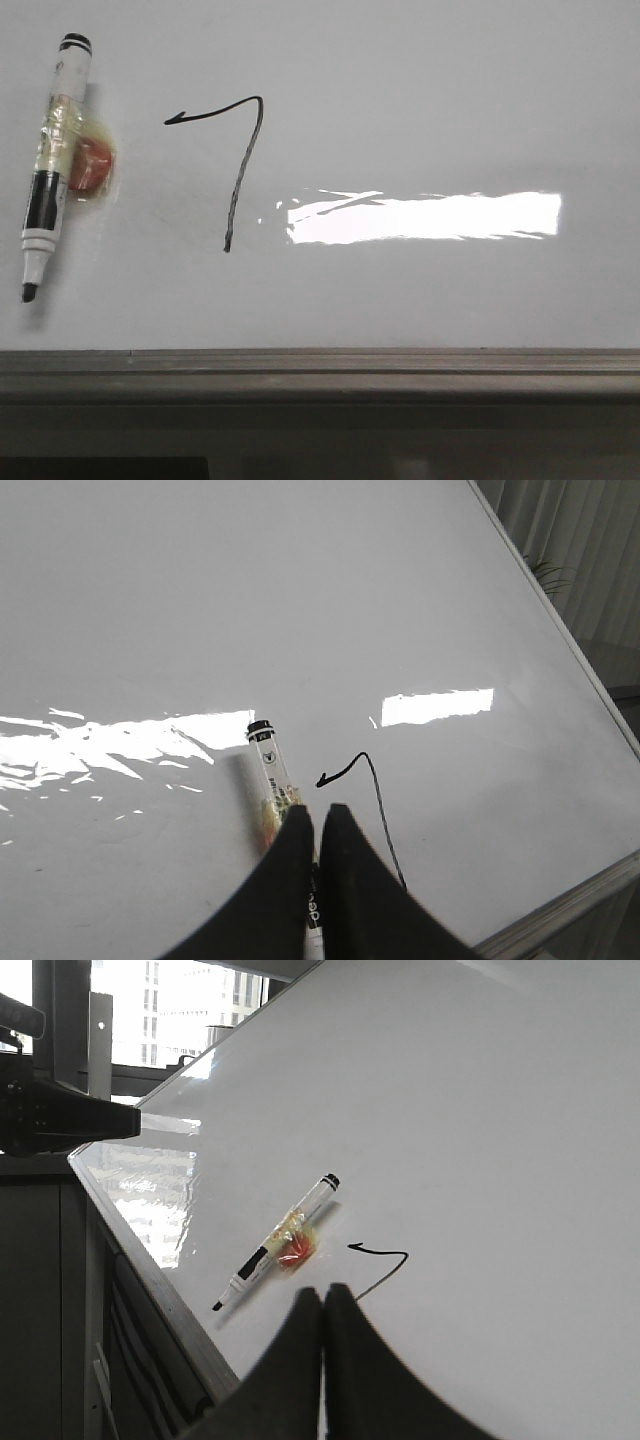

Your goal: Write number 7 on whiteboard

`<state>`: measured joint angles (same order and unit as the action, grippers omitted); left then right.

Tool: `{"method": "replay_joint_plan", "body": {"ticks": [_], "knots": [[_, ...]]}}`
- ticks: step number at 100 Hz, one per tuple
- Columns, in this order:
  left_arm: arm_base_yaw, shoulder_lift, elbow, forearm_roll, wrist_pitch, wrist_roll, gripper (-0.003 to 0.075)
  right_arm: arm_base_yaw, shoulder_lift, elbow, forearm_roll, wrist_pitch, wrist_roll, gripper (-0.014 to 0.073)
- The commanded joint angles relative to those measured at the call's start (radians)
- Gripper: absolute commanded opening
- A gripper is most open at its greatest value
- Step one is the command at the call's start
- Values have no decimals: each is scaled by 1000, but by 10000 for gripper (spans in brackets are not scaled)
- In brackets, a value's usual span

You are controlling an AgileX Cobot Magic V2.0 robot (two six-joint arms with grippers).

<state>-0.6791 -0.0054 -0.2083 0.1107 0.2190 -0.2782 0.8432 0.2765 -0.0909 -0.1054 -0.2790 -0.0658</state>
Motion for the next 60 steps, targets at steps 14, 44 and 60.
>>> {"method": "replay_joint_plan", "body": {"ticks": [14,44,60], "knots": [[0,8,-26,0,-71,0,-20,2,7,-26,-5,-83,-10,-53],[140,8,-26,9,-69,0,-20,2,7,-26,7,-83,-10,-53],[357,-5,18,9,-73,0,-20,2,7,-26,7,-83,-10,-53]]}}
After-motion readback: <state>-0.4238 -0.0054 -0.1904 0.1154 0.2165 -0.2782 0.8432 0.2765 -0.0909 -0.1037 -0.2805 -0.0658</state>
